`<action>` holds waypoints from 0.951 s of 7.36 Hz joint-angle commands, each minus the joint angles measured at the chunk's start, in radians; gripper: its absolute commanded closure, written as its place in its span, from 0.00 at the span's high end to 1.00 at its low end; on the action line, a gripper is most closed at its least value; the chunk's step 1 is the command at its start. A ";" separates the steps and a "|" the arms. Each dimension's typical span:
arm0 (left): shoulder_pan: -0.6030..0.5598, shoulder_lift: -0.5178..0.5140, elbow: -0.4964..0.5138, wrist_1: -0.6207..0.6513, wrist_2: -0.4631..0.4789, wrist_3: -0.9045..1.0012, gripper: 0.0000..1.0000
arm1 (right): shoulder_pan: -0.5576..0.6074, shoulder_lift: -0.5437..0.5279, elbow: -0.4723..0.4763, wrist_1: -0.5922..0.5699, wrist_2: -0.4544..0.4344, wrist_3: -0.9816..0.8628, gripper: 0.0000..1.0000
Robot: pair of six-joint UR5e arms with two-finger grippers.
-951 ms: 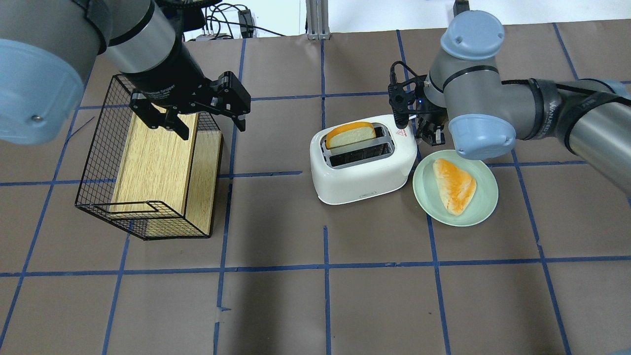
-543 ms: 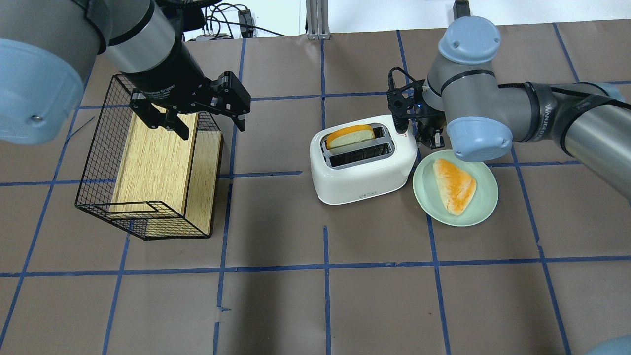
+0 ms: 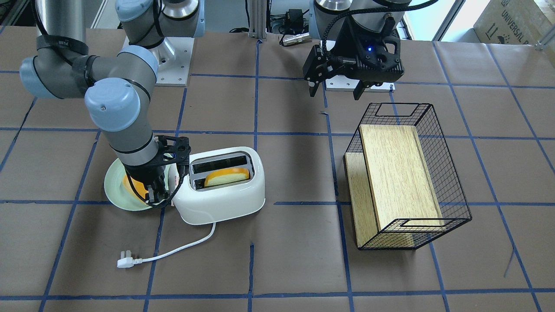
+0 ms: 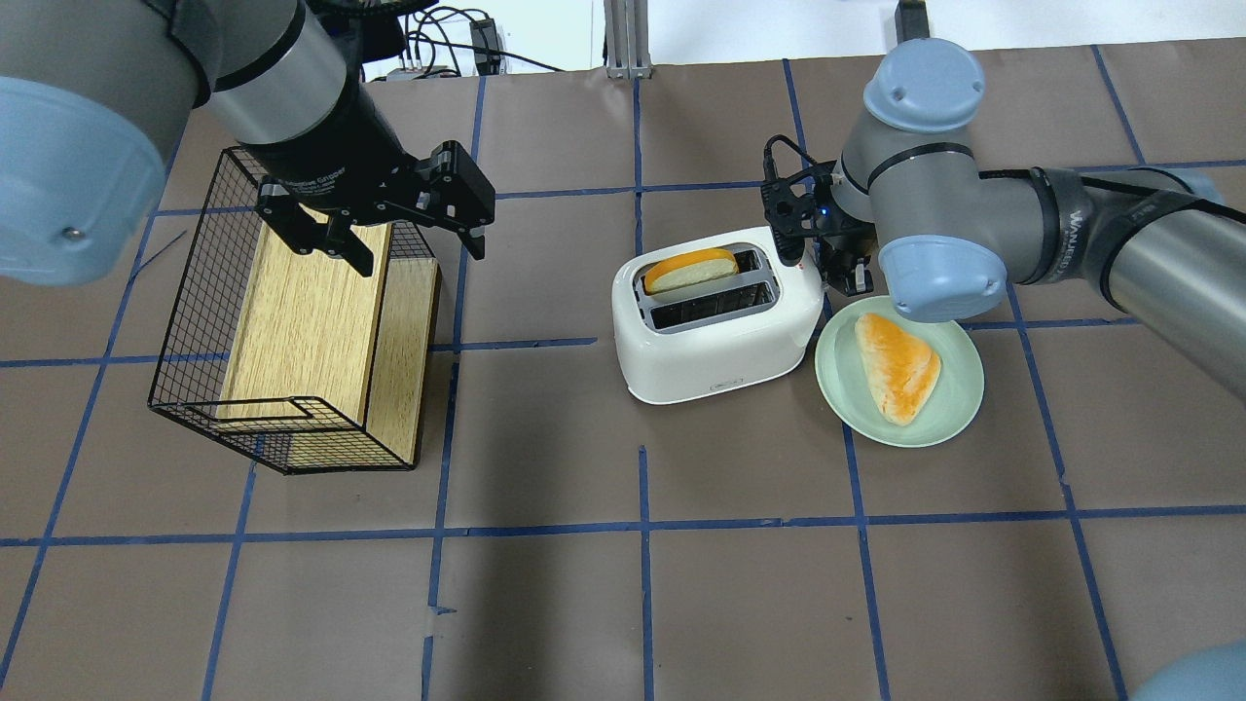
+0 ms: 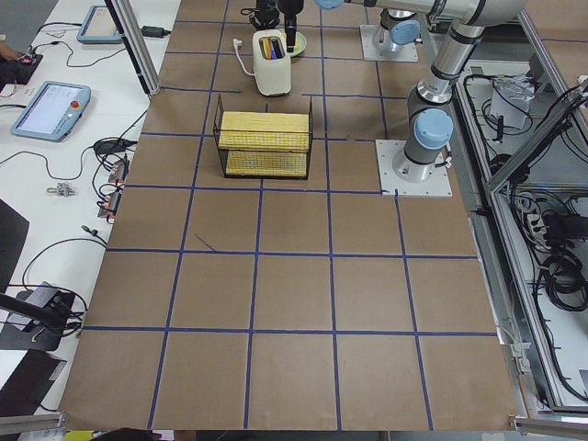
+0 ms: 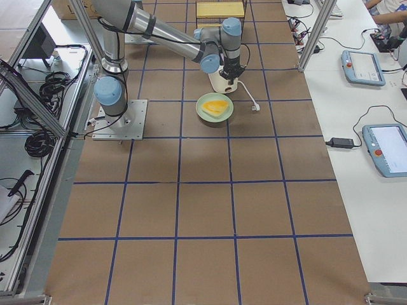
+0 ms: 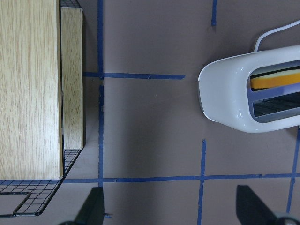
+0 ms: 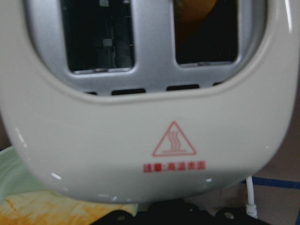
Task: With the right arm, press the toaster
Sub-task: 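Press the toaster lever down with the right gripper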
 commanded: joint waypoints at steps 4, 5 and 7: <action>0.000 0.000 0.002 0.000 0.000 0.000 1.00 | -0.001 0.014 0.001 -0.008 0.023 0.012 0.01; 0.000 0.000 0.000 0.000 0.000 0.000 1.00 | -0.001 0.015 -0.001 -0.008 0.023 0.011 0.01; 0.000 0.000 0.000 0.000 0.000 0.000 1.00 | -0.002 0.021 -0.001 -0.008 0.023 0.012 0.01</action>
